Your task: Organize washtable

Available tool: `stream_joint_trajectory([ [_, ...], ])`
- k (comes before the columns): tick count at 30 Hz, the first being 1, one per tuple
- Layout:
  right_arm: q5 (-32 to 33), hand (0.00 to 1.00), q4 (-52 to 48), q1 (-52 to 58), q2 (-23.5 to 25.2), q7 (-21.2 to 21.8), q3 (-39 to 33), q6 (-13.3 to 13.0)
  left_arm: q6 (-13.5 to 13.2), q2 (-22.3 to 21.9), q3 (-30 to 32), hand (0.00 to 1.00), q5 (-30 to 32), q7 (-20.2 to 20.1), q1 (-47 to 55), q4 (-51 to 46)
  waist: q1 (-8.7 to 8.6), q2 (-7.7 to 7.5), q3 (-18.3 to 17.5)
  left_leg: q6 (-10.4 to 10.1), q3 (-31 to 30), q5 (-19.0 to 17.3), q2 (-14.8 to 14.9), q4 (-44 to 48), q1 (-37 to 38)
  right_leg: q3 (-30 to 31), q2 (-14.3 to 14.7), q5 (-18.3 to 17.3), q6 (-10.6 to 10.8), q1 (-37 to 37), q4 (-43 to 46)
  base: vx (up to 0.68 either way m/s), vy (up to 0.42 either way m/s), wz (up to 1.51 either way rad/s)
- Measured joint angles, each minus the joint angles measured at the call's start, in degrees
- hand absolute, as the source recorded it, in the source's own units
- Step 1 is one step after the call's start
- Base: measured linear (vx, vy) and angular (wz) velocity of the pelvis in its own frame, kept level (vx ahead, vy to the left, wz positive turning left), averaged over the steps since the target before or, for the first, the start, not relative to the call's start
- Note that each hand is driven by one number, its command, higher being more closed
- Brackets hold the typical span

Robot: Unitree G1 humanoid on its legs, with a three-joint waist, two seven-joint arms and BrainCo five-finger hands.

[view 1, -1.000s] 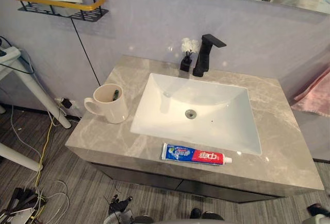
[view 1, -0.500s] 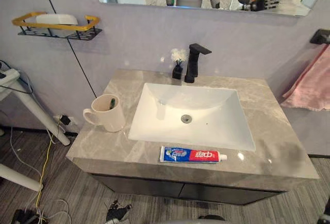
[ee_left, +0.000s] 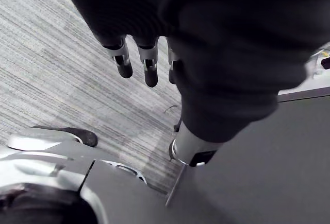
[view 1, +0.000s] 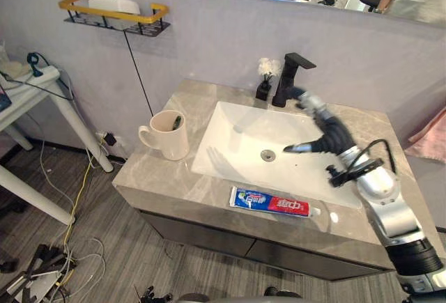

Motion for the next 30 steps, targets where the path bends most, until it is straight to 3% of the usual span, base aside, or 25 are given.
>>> stream_joint_trajectory([
  [4, -2.3, 0.00, -2.9, 0.0, -2.8, 2.9, 5.1, 0.0, 0.0, 0.2, -0.3, 0.00, 0.0, -0.2, -0.6, 0.4, 1.34, -0.03, 0.1, 0.0, -0.5, 0.0, 0.0, 0.1, -0.3, -0.3, 0.2, 0.6, 0.2, 0.9, -1.6, 0.00, 0.003, 0.05],
  [11, -8.2, 0.00, -6.3, 0.2, -8.8, 6.3, 12.7, 0.0, -0.4, 1.4, -2.5, 0.00, -0.1, -1.2, -2.0, 3.5, 1.22, -0.31, 0.2, 0.0, -1.3, 0.0, 0.1, 0.1, -0.6, -1.3, 0.7, 1.4, 0.0, 2.2, -3.8, -0.01, -0.013, 0.06],
  [23, -27.3, 0.00, -8.2, 10.9, -8.6, 4.7, 13.6, -0.3, 0.3, 2.7, -5.4, 0.00, -0.4, -1.1, -3.5, 5.0, 1.05, -0.76, 0.5, 0.0, 0.2, 0.0, 0.2, 0.1, -0.5, 0.1, 1.4, 3.4, -0.3, 2.6, -6.5, -0.02, 0.000, -0.06],
  [30, -40.7, 0.00, -6.9, 17.6, -2.3, 1.0, 8.4, 0.1, 0.9, 3.3, -8.8, 0.00, -0.5, -1.1, -3.8, 5.1, 0.30, -0.14, 0.8, 0.0, 1.5, 0.0, 0.2, 0.1, 0.2, 1.1, 2.1, 5.6, -0.5, 4.2, -9.9, -0.03, -0.007, -0.09],
])
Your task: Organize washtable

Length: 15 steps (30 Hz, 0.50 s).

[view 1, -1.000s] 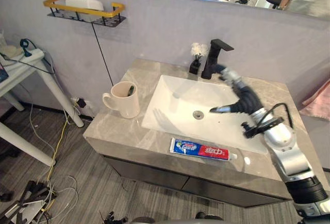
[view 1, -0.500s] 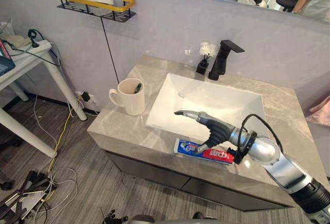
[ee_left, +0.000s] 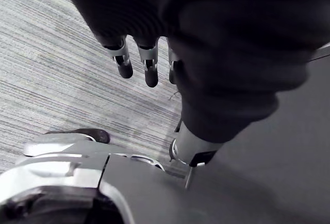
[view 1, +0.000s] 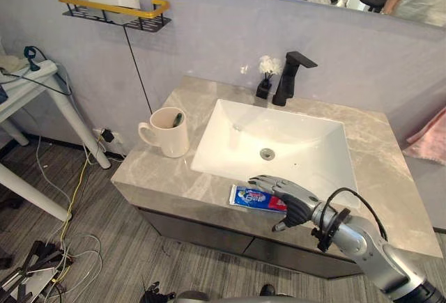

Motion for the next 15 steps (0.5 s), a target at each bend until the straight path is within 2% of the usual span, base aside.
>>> stream_joint_trajectory([
  [2, -2.2, 0.00, 0.2, 0.9, 1.7, -0.3, -1.2, 0.0, 0.0, 0.1, -0.5, 0.00, 0.0, 0.0, 0.0, 0.0, -0.60, 0.04, 0.0, 0.0, 0.3, 0.0, 0.0, 0.0, 0.0, 0.3, 0.1, 0.5, -0.1, 0.2, -0.7, -0.04, -0.007, -0.09],
  [8, -6.1, 0.00, 3.3, 1.5, 5.1, -2.5, -3.2, 0.8, 0.5, 0.3, -1.2, 0.00, 0.0, -0.1, 0.0, 0.1, -0.72, 0.14, 0.0, -0.1, 1.5, -0.1, 0.0, -0.2, 0.0, 1.4, 0.4, 1.3, -0.3, 0.2, -1.9, -0.03, -0.003, -0.10],
  [15, -6.3, 0.00, 3.6, 1.6, 7.5, -2.7, -4.7, 1.4, 0.5, 0.3, -1.1, 0.00, 0.0, -0.1, 0.0, 0.0, -0.67, 0.10, 0.0, -0.1, 1.4, 0.0, -0.1, -0.7, 0.1, 1.4, 0.4, 1.4, -0.2, 0.0, -1.9, 0.00, 0.000, 0.00],
])
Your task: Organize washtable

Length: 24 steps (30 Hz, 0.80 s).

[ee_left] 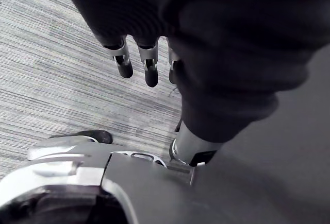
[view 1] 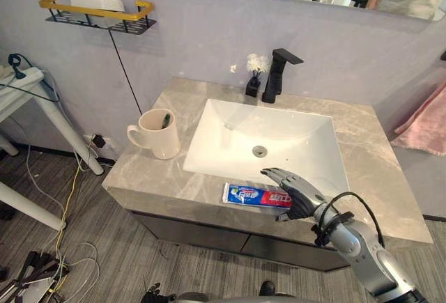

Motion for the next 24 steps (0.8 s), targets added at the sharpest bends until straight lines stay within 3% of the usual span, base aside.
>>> stream_joint_trajectory([
  [6, 0.1, 0.00, 0.7, 0.0, 0.5, 0.5, -0.1, 0.0, 0.0, 0.1, 0.0, 0.00, 0.0, -0.1, 0.0, 0.0, -0.01, -0.13, -0.1, 0.0, -0.1, 0.0, -0.1, -0.2, 0.2, 0.0, 0.0, 0.0, 0.0, 0.0, 0.0, 0.02, 0.006, 0.00],
  [7, 0.2, 1.00, 0.7, 0.0, 0.5, 0.6, -0.1, 0.0, 0.0, 0.1, 0.0, 0.00, 0.0, -0.2, 0.0, 0.0, 0.00, -0.20, -0.1, 0.0, -0.1, 0.0, -0.1, -0.2, 0.2, 0.0, 0.0, 0.0, 0.0, 0.0, 0.0, 0.00, 0.000, 0.00],
  [24, 0.2, 1.00, 2.2, -2.2, 0.5, 1.7, -0.2, 0.5, 0.1, 0.6, 0.1, 0.00, 0.0, -1.2, 0.1, -0.1, 0.13, -1.15, -0.4, -0.1, -1.0, 0.1, -0.2, -0.5, 0.2, -0.8, -0.1, 0.0, 0.0, 0.3, 0.0, 0.00, -0.001, 0.01],
])
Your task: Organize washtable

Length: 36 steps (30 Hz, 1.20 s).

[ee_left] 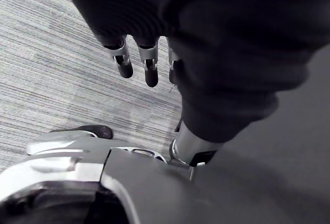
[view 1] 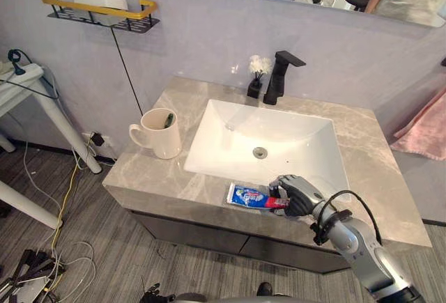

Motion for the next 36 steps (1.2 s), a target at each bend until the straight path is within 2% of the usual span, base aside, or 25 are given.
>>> stream_joint_trajectory([
  [7, 0.7, 1.00, 0.0, -0.5, 0.0, -0.1, 0.0, 0.5, 0.0, 0.0, 0.3, 0.00, -0.5, 0.0, 0.2, -0.1, -0.02, -0.19, 0.0, 0.0, -0.4, 0.1, 0.0, -0.1, 0.0, -0.3, 0.0, 0.0, 0.0, 0.0, 0.0, 0.01, 0.001, 0.02],
  [12, 0.9, 1.00, 0.0, -0.5, 1.6, -0.6, -0.2, 0.6, -0.1, 0.0, 3.1, 0.00, -1.2, 0.1, 0.8, -0.1, 0.01, -0.42, 0.2, 0.0, -0.8, 0.1, 0.0, -0.1, -0.3, -0.6, 0.0, 0.0, 0.0, -0.1, 0.0, 0.00, -0.006, 0.02],
  [17, 2.7, 1.00, -0.1, -0.5, 4.4, -2.8, -0.8, 0.5, -0.2, -1.2, 11.4, 0.00, -1.2, 0.8, 3.2, -0.2, 0.01, 0.33, 0.7, -0.1, -1.1, 0.1, 0.0, -0.4, -0.7, -1.4, -0.1, -0.2, 0.1, -0.3, 0.0, 0.00, -0.004, 0.02],
  [18, 2.9, 1.00, -0.3, -0.5, 4.7, -2.9, -0.9, 0.5, -0.2, -1.2, 12.8, 0.00, -1.3, 1.2, 3.6, -0.6, -0.01, -0.05, 0.4, -0.1, -1.4, 0.2, 0.0, -0.4, -0.9, -1.4, -0.1, -0.3, 0.1, -0.3, 0.0, 0.02, -0.015, 0.19],
  [20, 3.3, 1.00, -1.9, -0.5, 5.1, -3.4, -0.9, 0.5, -0.3, -1.1, 17.5, 0.00, -2.1, 1.8, 4.5, -2.6, 0.00, 0.56, 0.7, -0.1, -2.1, 0.2, 0.0, -0.4, -1.7, -1.9, -0.2, -0.5, 0.2, -0.8, 0.0, 0.02, -0.013, 0.16],
  [21, 4.0, 1.00, -3.6, -0.5, 5.3, -3.6, -1.1, 0.5, -0.4, -1.4, 21.8, 0.00, -2.9, 2.5, 5.3, -6.2, 0.41, 0.25, 0.5, -0.1, -2.2, 0.3, 0.0, -0.3, -1.9, -2.0, -0.1, -0.5, 0.1, -0.9, 0.0, 0.04, -0.011, 0.07],
  [22, 4.2, 1.00, -5.4, -0.5, 5.9, -3.9, -1.3, 0.4, -0.5, -1.5, 25.3, 0.00, -3.7, 3.4, 6.6, -11.1, 0.81, 1.00, 0.8, -0.1, -2.4, 0.4, 0.1, -0.3, -2.0, -2.2, -0.1, -0.5, 0.1, -1.0, 0.0, 0.04, -0.010, 0.05],
  [23, 4.7, 1.00, -6.2, -0.5, 6.2, -4.0, -1.5, 0.4, -0.7, -1.6, 27.2, 0.00, -4.0, 4.1, 7.1, -14.3, 1.22, 0.75, 0.5, -0.1, -2.5, 0.4, 0.1, -0.3, -2.0, -2.2, -0.1, -0.5, 0.1, -1.0, 0.0, 0.04, -0.011, 0.10],
  [25, 6.2, 1.00, -7.9, -0.5, 7.6, -4.2, -2.6, 0.2, -2.0, -2.3, 33.6, 0.00, -5.6, 6.0, 9.4, -30.6, 1.79, 1.34, 0.4, -0.1, -3.6, 0.4, 0.1, -0.1, -2.6, -3.5, -0.3, -0.5, 0.1, -0.9, 0.0, 0.03, -0.007, 0.23],
  [26, 6.5, 1.00, -8.1, -0.5, 7.9, -4.5, -2.8, 0.2, -2.6, -2.3, 35.1, 0.00, -5.7, 6.6, 9.9, -34.7, 1.94, 1.40, 0.4, -0.1, -3.8, 0.4, 0.0, 0.0, -2.8, -3.6, -0.3, -0.5, 0.1, -0.9, 0.0, 0.02, 0.003, 0.20],
  [28, 7.4, 1.00, -8.6, -0.6, 8.7, -5.2, -3.6, 0.2, -3.6, -2.6, 40.1, 0.00, -5.6, 8.5, 11.0, -51.2, 3.18, 1.69, 0.1, -0.1, -4.1, 0.4, 0.0, 0.1, -3.1, -4.0, -0.4, -0.5, 0.1, -0.9, 0.0, 0.02, 0.005, 0.13],
  [30, 7.6, 1.00, -8.6, -0.7, 9.6, -5.3, -4.3, 0.3, -4.6, -3.1, 42.1, 0.00, -4.7, 10.0, 11.2, -62.5, 3.23, 2.05, -0.6, -0.1, -5.2, 0.4, -0.2, 0.4, -3.4, -5.0, -0.7, -0.5, 0.1, -0.9, 0.0, 0.03, 0.006, 0.24],
  [32, 8.7, 1.00, -8.6, -1.4, 10.5, -5.4, -4.5, 0.4, -5.5, -4.7, 42.7, 0.00, -2.9, 10.8, 11.1, -72.7, 3.50, 3.02, -1.4, -0.1, -5.6, 0.4, -0.5, 0.4, -3.5, -5.0, -1.0, -0.5, 0.1, -0.8, 0.0, 0.04, 0.018, 0.13],
  [36, 9.6, 1.00, -8.6, -3.3, 12.7, -5.8, -4.6, 0.5, -6.5, -6.8, 38.8, 0.00, -0.5, 11.9, 10.1, -85.6, 4.09, 4.14, -2.6, -0.1, -5.7, 0.4, -0.6, 0.4, -3.8, -5.1, -1.2, -0.5, 0.1, -0.7, 0.0, 0.00, -0.003, 0.01],
])
